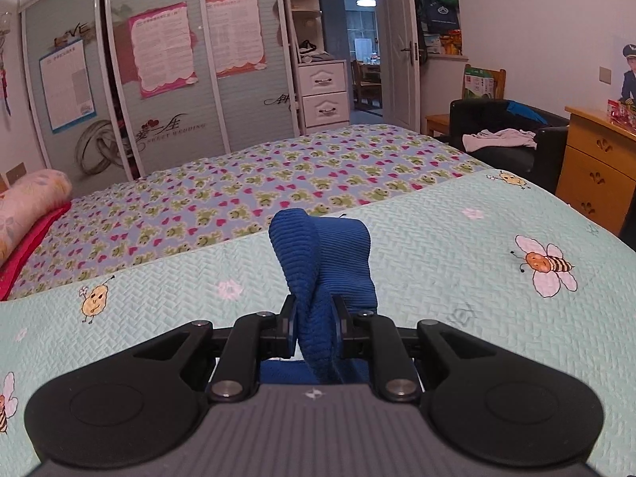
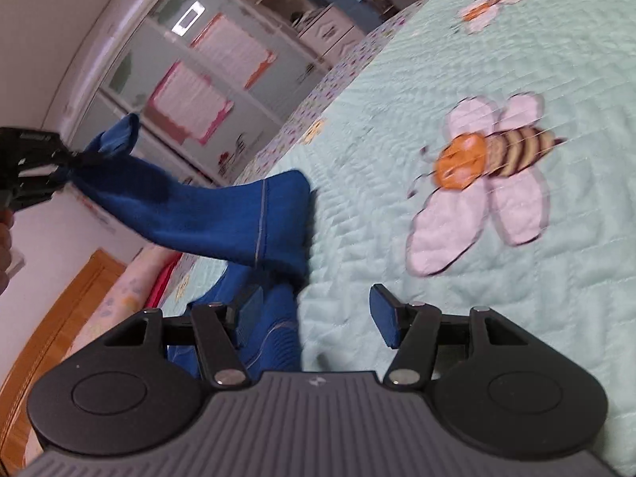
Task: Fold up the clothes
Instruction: 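Lift the cuff with the left gripper while the right gripper releases it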
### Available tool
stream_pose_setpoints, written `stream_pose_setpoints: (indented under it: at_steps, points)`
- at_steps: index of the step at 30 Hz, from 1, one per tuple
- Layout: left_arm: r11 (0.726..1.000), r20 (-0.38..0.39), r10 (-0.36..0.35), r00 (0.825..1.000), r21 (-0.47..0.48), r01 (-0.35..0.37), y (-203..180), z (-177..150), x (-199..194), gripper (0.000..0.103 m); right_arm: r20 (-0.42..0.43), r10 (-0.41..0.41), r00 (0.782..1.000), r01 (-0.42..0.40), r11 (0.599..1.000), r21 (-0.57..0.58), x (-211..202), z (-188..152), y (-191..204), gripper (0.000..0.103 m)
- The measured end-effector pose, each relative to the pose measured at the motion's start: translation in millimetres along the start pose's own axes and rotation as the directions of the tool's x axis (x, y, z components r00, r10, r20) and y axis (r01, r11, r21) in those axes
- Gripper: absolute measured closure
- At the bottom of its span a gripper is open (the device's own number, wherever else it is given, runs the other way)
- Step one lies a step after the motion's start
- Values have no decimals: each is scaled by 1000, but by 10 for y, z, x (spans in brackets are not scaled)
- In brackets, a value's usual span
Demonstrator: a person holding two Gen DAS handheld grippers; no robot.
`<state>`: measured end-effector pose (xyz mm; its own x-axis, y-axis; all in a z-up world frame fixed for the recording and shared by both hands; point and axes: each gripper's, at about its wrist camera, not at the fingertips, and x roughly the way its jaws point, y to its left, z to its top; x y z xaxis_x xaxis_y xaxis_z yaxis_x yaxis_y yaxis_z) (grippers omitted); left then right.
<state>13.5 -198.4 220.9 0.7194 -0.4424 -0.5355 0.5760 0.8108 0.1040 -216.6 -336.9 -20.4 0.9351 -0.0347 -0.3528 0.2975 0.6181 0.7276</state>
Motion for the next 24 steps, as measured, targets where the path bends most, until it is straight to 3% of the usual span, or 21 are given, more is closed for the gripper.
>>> stream_pose_setpoints:
  at_steps: [6,12,17,19,23,24]
  points:
    - [999,-12,-6,1000,-53,6,220,-85,-21,85,-74,60,995,-65,995,-73,78,16,57,43]
    - [997,-4,5,1000,-81,-5,339,-91,-34,85,-210,21,978,-75,965,-252,314,44,296,43]
    - [992,14,-7,1000,-130,8,403,-47,-36,85,-239,90,967,-122,985,-120,416,151,143,44]
    - [987,35,-24,999,-161,30,429,11,-70,85,-241,110,964,-132,988,-78,437,170,83,52]
    - [984,65,-10,998,-177,21,492,65,-154,85,-261,101,960,-111,994,-21,467,177,15,95]
    - [984,69,-2,998,-178,15,512,71,-174,85,-261,98,960,-109,994,-26,461,174,36,95]
